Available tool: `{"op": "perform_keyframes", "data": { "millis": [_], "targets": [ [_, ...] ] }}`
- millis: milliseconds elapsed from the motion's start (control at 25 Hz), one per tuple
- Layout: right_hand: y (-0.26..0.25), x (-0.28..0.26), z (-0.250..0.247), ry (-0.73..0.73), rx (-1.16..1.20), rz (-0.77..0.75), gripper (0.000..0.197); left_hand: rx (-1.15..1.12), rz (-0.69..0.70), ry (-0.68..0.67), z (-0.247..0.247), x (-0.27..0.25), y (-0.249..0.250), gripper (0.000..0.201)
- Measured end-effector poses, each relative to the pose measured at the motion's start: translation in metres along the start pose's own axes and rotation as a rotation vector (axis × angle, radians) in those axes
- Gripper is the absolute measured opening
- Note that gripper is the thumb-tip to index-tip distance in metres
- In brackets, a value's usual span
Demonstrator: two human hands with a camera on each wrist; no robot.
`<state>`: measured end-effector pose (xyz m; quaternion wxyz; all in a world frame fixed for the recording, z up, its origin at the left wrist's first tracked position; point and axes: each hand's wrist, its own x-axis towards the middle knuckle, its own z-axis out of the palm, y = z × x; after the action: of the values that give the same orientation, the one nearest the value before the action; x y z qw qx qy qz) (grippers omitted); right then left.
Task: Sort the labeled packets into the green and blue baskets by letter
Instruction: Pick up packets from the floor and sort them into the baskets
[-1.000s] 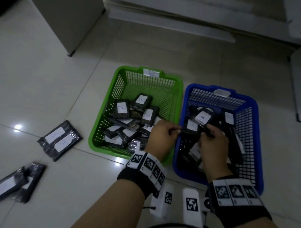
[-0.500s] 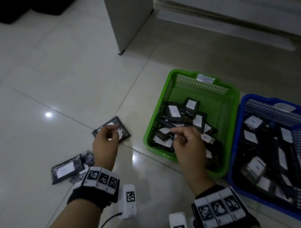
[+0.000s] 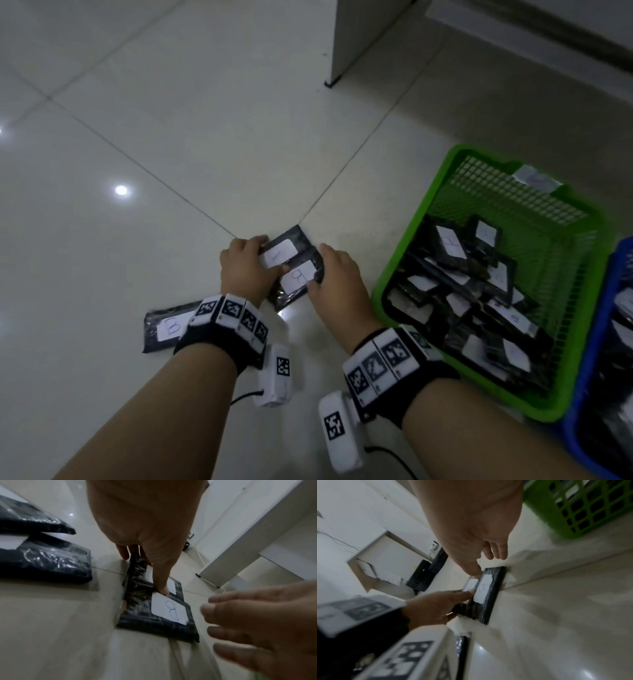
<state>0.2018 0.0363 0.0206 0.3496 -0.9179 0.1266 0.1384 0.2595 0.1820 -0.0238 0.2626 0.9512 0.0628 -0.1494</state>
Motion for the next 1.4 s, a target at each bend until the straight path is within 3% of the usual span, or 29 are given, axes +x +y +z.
{"op": "perform_keyframes", "data": {
  "millis": [160,240,360,480,640,800,880,1040,1240,1400],
  "targets": [
    [-0.003,0.012,0.021,-0.012,-0.180,0.085,0.089,-0.213,-0.071,-0.046,-0.012,-0.015,-0.003,0.045],
    [-0.003,0.011,0.023,-0.038,-0.074,0.170,0.077,-0.327,-0.090,-0.012,-0.019,-0.027,-0.003,0.032],
    [-0.009,0.002,0.002,-0.042,0.129,0.182,0.037,-0.594,-0.197,0.073,-0.031,-0.037,0.001,0.032],
    [-0.004,-0.016,-0.050,0.231,0.298,0.067,0.014,-0.897,-0.192,0.076,-0.039,-0.040,0.025,0.047],
    [0.046,-0.033,-0.119,0.646,0.817,0.148,0.031,-1.071,-0.012,-0.083,-0.027,-0.060,0.095,0.042],
    [0.100,-0.042,-0.155,0.770,1.064,0.414,0.022,-0.973,0.100,-0.216,0.019,-0.083,0.153,0.032],
    [0.116,-0.045,-0.160,0.740,1.077,0.443,0.021,-0.776,0.166,-0.207,0.041,-0.093,0.169,0.030],
    [0.119,-0.054,-0.154,0.591,0.916,0.402,0.039,-0.481,0.380,-0.096,0.052,-0.099,0.175,0.032],
    [0.088,-0.078,-0.122,0.397,0.456,0.198,0.033,-0.354,0.449,0.066,0.021,-0.091,0.115,0.024],
    [0.038,-0.086,-0.070,0.203,0.209,-0.172,0.040,-0.099,0.290,0.135,-0.021,-0.089,0.018,0.032]
  ]
}}
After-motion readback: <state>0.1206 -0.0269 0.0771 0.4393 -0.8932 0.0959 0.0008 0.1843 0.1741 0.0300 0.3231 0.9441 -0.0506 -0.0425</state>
